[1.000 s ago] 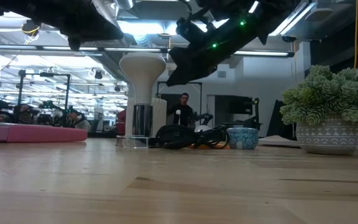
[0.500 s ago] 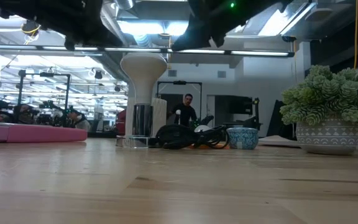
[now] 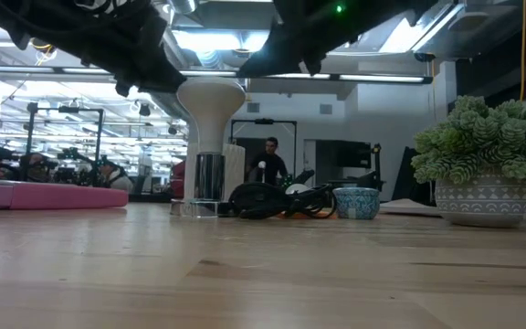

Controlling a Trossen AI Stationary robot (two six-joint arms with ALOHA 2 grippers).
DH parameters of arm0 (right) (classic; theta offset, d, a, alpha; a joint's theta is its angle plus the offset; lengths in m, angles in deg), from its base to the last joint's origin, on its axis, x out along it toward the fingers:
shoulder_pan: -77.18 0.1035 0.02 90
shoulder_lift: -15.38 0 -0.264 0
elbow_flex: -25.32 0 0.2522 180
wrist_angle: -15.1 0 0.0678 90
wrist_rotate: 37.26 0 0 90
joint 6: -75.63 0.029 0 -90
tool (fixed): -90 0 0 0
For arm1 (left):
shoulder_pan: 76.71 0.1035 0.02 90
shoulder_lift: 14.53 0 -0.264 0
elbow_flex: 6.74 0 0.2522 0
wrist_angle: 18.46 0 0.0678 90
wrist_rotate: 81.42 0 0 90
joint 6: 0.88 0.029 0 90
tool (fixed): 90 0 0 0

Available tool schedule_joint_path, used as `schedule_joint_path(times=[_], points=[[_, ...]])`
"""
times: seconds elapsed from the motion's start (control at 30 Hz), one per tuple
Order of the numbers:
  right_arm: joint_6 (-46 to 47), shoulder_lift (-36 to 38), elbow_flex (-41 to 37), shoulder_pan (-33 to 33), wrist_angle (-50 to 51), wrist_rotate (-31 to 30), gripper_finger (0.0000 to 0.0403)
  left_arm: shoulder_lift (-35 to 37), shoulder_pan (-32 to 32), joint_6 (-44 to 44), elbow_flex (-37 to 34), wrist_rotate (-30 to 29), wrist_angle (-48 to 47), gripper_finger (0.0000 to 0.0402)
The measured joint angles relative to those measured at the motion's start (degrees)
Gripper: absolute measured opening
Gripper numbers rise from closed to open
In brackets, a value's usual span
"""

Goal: Screw lightbulb
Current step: Remove the light bulb from the silver lamp

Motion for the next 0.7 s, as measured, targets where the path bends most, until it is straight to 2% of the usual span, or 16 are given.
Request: schedule_joint_path(times=[0.33,0.7], points=[[0.4,-2.8,-1.2,-2.5,-1.3,-0.5,0.0019,0.1,-0.1,-2.9,0.0,3.8,-0.4,0.0],[0.4,-2.8,-1.2,-5.6,-1.0,-2.1,0.0019,0.2,-2.5,-4.8,0.0,4.8,-0.8,0.0]])
